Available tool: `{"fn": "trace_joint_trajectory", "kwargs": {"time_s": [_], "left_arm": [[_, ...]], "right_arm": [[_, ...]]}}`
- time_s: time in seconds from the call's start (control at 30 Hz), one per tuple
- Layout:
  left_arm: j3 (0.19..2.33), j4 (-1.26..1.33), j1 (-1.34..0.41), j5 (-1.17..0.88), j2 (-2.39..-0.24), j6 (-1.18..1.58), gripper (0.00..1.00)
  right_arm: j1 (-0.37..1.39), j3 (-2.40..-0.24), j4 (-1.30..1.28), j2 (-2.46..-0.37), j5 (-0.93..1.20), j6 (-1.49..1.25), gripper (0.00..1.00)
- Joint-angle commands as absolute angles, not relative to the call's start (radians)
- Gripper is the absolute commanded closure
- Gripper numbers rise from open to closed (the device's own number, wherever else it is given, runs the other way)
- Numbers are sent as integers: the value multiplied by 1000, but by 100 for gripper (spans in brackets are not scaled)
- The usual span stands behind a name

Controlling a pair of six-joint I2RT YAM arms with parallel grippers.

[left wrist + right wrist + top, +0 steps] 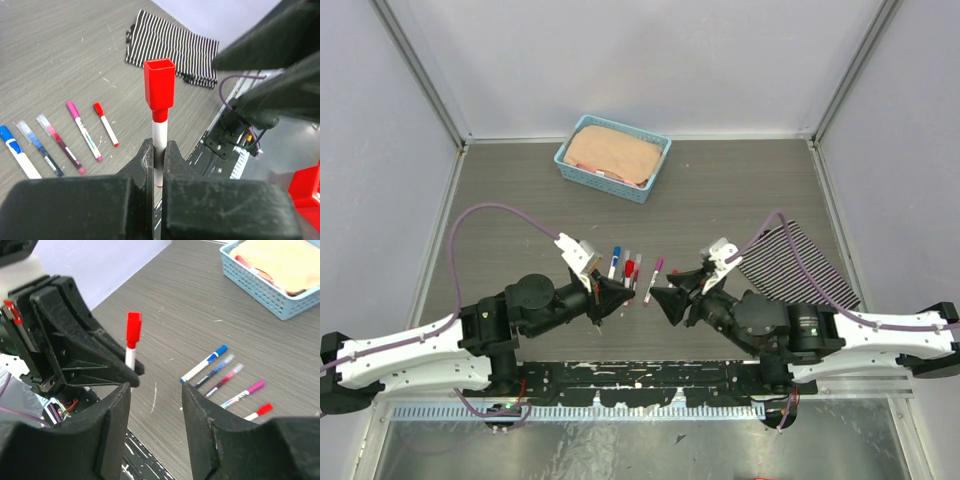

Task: Insert the pens into the pen caps
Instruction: Press the pen cap onto the pen, then place the pen at the center of the board.

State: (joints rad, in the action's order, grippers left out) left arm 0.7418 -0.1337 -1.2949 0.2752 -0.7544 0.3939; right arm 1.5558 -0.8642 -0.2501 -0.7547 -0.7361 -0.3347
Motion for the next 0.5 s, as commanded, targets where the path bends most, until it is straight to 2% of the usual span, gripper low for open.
{"fn": "trace_joint_trajectory", "kwargs": {"time_s": [0.0,0.1,0.3,0.47], "left_arm": [[699,-60,-1294,246,-727,381,100],[684,-61,-1294,230,-721,350,100],[692,-85,-1293,208,-751,321,100],[681,-45,-1293,157,-768,301,100]], "right_arm": [[1559,-887,-384,-678,-824,-367,47],[1559,-902,-476,-685,-889,-416,35],[1502,-977,-580,-809,-916,-454,24],[1186,-941,-528,-782,-652,-434,22]]}}
